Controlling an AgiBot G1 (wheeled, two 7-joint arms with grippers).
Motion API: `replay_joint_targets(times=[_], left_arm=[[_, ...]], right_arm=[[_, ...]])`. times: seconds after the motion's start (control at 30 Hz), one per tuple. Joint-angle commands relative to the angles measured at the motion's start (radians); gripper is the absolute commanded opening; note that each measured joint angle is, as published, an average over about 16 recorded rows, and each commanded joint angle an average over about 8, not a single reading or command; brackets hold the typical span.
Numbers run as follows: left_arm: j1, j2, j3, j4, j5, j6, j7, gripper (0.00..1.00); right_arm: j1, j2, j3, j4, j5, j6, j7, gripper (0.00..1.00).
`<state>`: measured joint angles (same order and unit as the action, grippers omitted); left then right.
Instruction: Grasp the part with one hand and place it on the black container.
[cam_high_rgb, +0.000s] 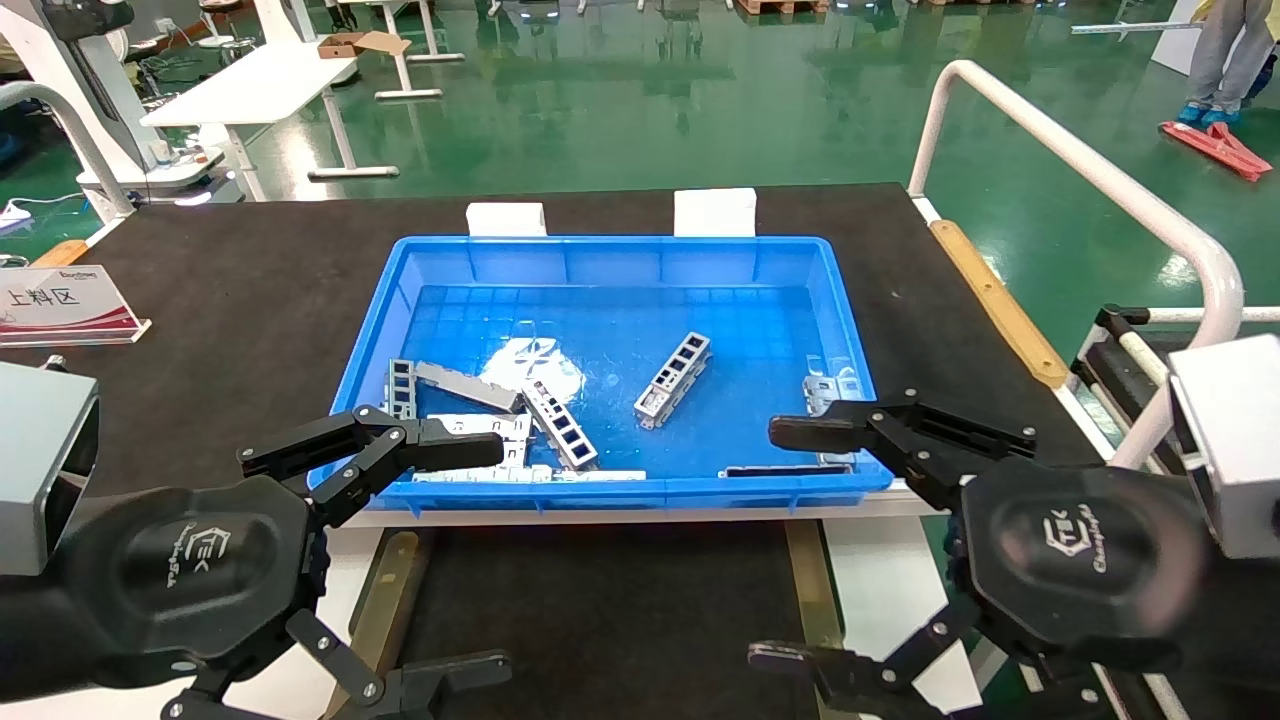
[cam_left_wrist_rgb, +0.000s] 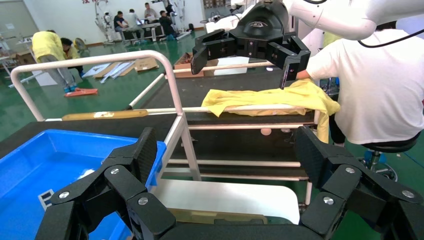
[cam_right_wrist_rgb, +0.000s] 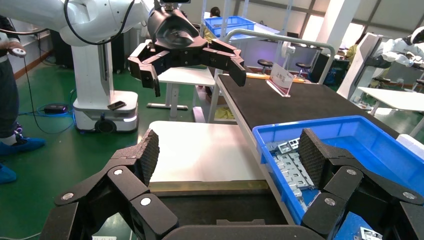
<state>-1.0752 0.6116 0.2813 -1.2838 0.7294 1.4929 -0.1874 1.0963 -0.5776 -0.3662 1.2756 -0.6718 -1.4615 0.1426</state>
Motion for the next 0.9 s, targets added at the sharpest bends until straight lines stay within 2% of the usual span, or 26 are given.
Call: replay_joint_targets(times=[0.03,0.9], left_arm=[[0.000,0.000,0.000,0.000,0.000,0.000,0.000,1.00],[0.000,0.000,0.000,0.000,0.000,0.000,0.000,1.00]], right_arm=[[0.000,0.000,0.000,0.000,0.000,0.000,0.000,1.00],[0.000,0.000,0.000,0.000,0.000,0.000,0.000,1.00]])
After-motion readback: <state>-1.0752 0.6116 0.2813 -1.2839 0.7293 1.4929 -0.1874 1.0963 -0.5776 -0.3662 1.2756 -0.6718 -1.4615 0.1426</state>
